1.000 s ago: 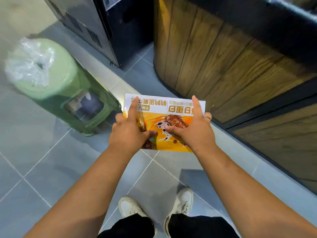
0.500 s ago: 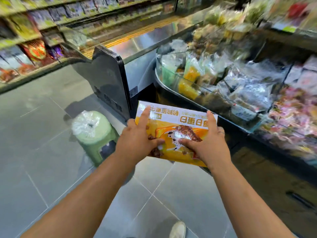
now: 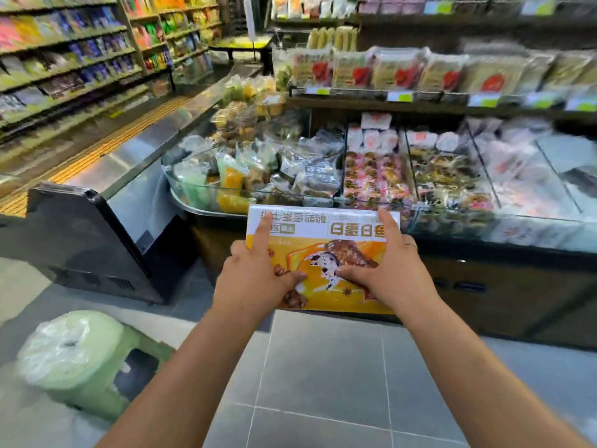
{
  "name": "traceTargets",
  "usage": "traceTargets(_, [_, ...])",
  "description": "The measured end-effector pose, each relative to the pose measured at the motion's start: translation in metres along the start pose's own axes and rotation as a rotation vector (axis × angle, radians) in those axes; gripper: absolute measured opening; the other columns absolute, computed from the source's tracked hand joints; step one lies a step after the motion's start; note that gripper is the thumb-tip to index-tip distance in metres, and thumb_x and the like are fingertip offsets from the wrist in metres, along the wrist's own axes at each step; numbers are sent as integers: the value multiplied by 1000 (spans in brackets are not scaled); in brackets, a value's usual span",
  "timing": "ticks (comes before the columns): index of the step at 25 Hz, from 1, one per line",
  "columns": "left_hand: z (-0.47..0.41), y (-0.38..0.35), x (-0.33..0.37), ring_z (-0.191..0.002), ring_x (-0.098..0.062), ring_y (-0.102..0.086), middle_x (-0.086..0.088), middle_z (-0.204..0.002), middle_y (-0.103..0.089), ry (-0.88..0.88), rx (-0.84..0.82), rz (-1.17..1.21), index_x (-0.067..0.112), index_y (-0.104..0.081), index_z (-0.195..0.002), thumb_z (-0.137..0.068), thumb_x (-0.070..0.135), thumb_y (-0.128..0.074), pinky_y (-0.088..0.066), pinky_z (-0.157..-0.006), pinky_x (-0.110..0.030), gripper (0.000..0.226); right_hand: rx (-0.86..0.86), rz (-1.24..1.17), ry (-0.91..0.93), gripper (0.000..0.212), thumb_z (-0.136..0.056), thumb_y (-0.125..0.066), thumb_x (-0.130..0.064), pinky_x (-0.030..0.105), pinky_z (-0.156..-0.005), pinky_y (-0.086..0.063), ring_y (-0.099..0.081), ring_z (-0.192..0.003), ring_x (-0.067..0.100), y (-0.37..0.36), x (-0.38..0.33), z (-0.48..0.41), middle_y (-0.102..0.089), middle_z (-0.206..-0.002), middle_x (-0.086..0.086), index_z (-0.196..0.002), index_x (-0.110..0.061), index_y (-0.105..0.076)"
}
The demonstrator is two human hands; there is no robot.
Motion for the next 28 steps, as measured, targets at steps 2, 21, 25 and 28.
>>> traceTargets(2, [11,-14,44,-113,-32,-51,-9,-127,-38,-68,-30,17,50,11,-146,-73,67,-67,-47,-93,-46,108,58,3,-52,120,-64,-78,-62,39,-87,-49,-56,-113,31,35,35,13,-25,-150,13,-148,-47,6])
traceTargets(21, [176,-291,576,-118,-32,-52,-11,-138,-38,-689,-419,61,48,8,-148,-74,63,-69,-45,-96,-39,107,488,-78,-578,116,-65,-79,-59,39,-86,-48,-54,-109,27,393,495,168,-36,-136,7,-145,-52,5])
traceTargets(25, [192,-363,676,-117,-30,-52,-10,-136,-39,-829,-516,44,47,8,-148,-74,62,-70,-43,-93,-36,109,586,-69,-730,117,-63,-79,-63,40,-91,-48,-55,-111,28,438,582,182,-39,-138,9,-144,-52,4])
traceTargets(28, [203,-415,745,-116,-32,-52,-11,-134,-39,-944,-577,44,48,10,-147,-73,64,-70,-44,-95,-40,111,643,-82,-847,114,-64,-79,-61,39,-91,-46,-54,-116,30,472,633,192,-36,-144,9,-145,-51,2])
Point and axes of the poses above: each hand's wrist, its own z-axis away from the middle knuckle, its own y-axis out of the back of the hand, x = y × z, the point moved 5 cm from there along -z, towards the middle knuckle
